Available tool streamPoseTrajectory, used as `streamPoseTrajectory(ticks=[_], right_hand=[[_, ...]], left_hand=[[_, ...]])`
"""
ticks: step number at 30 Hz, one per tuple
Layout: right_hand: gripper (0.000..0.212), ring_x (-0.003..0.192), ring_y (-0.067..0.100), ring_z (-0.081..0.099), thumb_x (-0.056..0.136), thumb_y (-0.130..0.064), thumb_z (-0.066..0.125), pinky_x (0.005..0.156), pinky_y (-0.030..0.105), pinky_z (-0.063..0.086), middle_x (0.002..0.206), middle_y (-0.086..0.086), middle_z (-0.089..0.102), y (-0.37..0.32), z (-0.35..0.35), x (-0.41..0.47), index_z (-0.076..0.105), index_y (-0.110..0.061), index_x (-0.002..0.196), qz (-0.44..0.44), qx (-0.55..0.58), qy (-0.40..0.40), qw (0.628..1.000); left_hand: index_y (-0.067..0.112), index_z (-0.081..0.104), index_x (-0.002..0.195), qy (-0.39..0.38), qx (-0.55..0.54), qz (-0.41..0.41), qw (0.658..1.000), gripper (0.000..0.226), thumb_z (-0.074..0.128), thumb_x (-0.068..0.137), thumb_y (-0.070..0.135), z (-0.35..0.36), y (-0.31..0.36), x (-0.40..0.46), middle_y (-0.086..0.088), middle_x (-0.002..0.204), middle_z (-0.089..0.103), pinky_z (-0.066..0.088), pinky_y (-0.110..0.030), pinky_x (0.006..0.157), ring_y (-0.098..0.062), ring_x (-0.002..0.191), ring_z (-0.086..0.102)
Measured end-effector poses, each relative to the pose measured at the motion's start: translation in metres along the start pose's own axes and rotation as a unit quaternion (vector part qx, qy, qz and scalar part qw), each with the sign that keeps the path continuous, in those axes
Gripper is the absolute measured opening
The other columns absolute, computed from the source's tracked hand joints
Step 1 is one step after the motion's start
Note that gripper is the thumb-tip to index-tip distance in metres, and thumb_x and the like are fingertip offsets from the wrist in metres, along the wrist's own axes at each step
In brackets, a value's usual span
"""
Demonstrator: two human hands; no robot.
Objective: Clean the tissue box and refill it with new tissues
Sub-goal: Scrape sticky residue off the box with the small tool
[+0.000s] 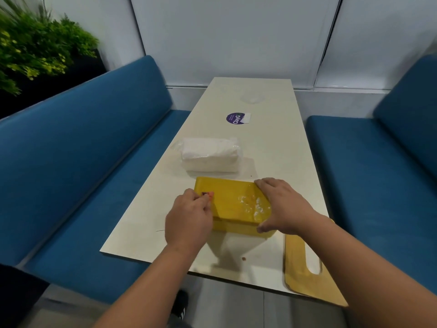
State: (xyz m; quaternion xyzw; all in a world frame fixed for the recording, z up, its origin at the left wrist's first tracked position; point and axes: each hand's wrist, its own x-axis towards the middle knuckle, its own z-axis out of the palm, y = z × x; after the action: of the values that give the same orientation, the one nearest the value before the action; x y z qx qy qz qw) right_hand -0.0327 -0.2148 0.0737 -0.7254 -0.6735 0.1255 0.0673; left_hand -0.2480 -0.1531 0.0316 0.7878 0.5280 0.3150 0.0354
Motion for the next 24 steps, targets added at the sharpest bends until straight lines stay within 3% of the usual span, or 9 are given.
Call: streamPoseTrajectory(ticks=[3, 6, 9, 12, 18, 22, 24], right_hand=[[0.119, 0.141, 0.015, 0.021, 0.06, -0.05, 0.086, 0.11, 0.029, 0.029, 0.155, -0.006, 0.024, 0.001, 0.002, 0.001, 0.017, -0.024, 0.154, -0.003, 0.0, 0.006, 1.0], [0.119, 0.14, 0.016, 0.021, 0.059, -0.05, 0.086, 0.11, 0.029, 0.029, 0.155, -0.007, 0.025, 0.002, 0.002, 0.001, 0.017, -0.024, 0.153, -0.007, 0.001, 0.008, 1.0], [0.12, 0.14, 0.016, 0.021, 0.059, -0.051, 0.086, 0.111, 0.03, 0.029, 0.155, -0.007, 0.025, 0.003, 0.002, 0.001, 0.018, -0.024, 0.154, -0.008, 0.007, 0.01, 1.0], [0.119, 0.14, 0.016, 0.022, 0.06, -0.051, 0.087, 0.11, 0.03, 0.029, 0.154, -0.007, 0.025, 0.003, 0.003, 0.001, 0.018, -0.024, 0.153, -0.012, 0.006, 0.009, 1.0], [0.12, 0.139, 0.016, 0.022, 0.06, -0.051, 0.086, 0.11, 0.029, 0.029, 0.154, -0.006, 0.025, 0.003, 0.002, 0.002, 0.017, -0.023, 0.153, -0.013, -0.004, 0.007, 1.0], [0.12, 0.139, 0.018, 0.023, 0.06, -0.052, 0.086, 0.11, 0.03, 0.029, 0.155, -0.005, 0.025, 0.002, 0.001, 0.002, 0.016, -0.023, 0.154, -0.014, -0.009, 0.002, 1.0], [0.12, 0.139, 0.018, 0.023, 0.06, -0.052, 0.086, 0.109, 0.031, 0.031, 0.154, -0.005, 0.025, 0.002, 0.0, 0.004, 0.017, -0.022, 0.154, -0.012, -0.013, 0.0, 1.0]], left_hand=[[0.026, 0.076, 0.089, -0.016, -0.005, 0.061, 0.998, 0.013, 0.063, 0.091, 0.029, 0.012, 0.028, -0.006, 0.005, 0.077, 0.053, 0.032, -0.026, 0.046, -0.02, 0.069, 0.052], [0.031, 0.076, 0.092, -0.032, -0.014, 0.127, 0.991, 0.015, 0.061, 0.092, 0.035, 0.013, 0.03, -0.009, 0.005, 0.075, 0.052, 0.04, -0.028, 0.045, -0.02, 0.068, 0.052], [0.031, 0.076, 0.101, -0.029, -0.007, 0.056, 0.998, 0.017, 0.061, 0.093, 0.033, 0.004, 0.006, 0.0, 0.004, 0.081, 0.056, 0.046, -0.03, 0.052, -0.021, 0.075, 0.055], [0.024, 0.076, 0.1, 0.001, -0.004, 0.005, 1.0, 0.018, 0.061, 0.093, 0.028, 0.005, 0.005, -0.003, 0.002, 0.079, 0.055, 0.045, -0.03, 0.048, -0.022, 0.071, 0.054], [0.024, 0.076, 0.096, -0.031, -0.037, 0.137, 0.989, 0.032, 0.047, 0.093, 0.038, 0.018, 0.04, -0.034, 0.003, 0.075, 0.054, 0.041, -0.027, 0.042, -0.018, 0.066, 0.052], [0.022, 0.076, 0.099, 0.005, -0.035, 0.048, 0.998, 0.019, 0.061, 0.091, 0.028, 0.01, 0.011, -0.029, 0.004, 0.078, 0.056, 0.045, -0.029, 0.045, -0.019, 0.068, 0.054], [0.021, 0.076, 0.098, 0.011, -0.038, 0.037, 0.999, 0.023, 0.058, 0.091, 0.031, 0.013, 0.015, -0.03, 0.003, 0.076, 0.056, 0.045, -0.03, 0.043, -0.019, 0.066, 0.054]])
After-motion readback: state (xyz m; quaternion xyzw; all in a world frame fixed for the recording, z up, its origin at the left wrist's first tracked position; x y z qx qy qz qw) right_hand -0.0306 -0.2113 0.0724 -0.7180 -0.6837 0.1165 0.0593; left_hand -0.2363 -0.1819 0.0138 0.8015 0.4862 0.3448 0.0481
